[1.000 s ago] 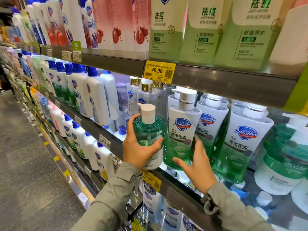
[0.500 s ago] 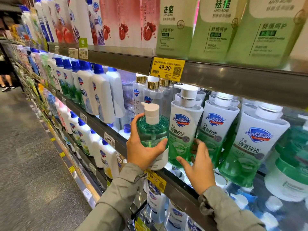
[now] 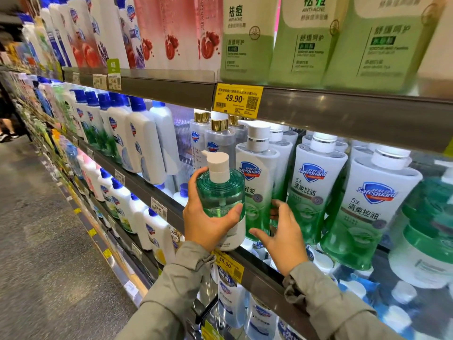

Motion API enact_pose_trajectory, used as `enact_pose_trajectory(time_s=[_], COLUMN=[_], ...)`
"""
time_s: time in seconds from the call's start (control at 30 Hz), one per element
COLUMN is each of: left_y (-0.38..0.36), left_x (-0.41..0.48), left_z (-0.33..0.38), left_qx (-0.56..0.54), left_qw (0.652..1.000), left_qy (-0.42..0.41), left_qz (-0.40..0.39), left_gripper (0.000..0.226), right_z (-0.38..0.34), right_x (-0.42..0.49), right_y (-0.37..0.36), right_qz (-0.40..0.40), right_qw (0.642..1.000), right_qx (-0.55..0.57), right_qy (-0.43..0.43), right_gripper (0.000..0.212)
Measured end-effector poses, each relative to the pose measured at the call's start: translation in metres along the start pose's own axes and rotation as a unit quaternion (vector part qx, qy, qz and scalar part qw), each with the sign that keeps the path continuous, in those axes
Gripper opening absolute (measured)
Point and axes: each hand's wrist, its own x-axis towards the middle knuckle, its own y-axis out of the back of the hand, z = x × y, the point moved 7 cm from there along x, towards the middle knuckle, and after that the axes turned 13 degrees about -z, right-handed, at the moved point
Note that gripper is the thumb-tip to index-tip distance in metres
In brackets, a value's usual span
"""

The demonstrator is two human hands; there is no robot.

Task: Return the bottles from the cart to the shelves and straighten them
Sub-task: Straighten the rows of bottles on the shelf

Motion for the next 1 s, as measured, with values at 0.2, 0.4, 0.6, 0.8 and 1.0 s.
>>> enact_pose_trajectory(time_s=[0.2,0.4,0.6,0.8,1.0], left_y=[0.000,0.002,-0.032,-0.075,-0.131], left_x=[-0.001,-0.004,-0.015,-0.027,-0.049], left_z=[0.000,0.004,0.034,0.055,0.079], left_qx=[-0.015,-0.038,-0.045,-0.079,-0.105], left_qw=[1.000,0.999,0.997,0.991,0.982], left_qy=[0.007,0.005,-0.037,-0.046,-0.030], left_qz=[-0.007,-0.013,-0.058,-0.099,-0.154], left_gripper=[0.074,0.073,0.071,0.072,0.071], right_z=[0.010,0.017,0.026,0.025,0.033], right_x=[-0.021,-0.064,-0.108,-0.144,-0.186], right_y=[0.019,0.045,0.074,0.113,0.144], right_qz=[0.001,0.004,0.015,0.050,0.065], right_qw=[1.000,0.999,0.999,0.997,0.994], right_qx=[0.011,0.017,-0.011,-0.021,-0.026], right_qy=[-0.017,-0.031,-0.051,-0.057,-0.085], right_gripper=[0.074,0.063,0.058,0.056,0.054])
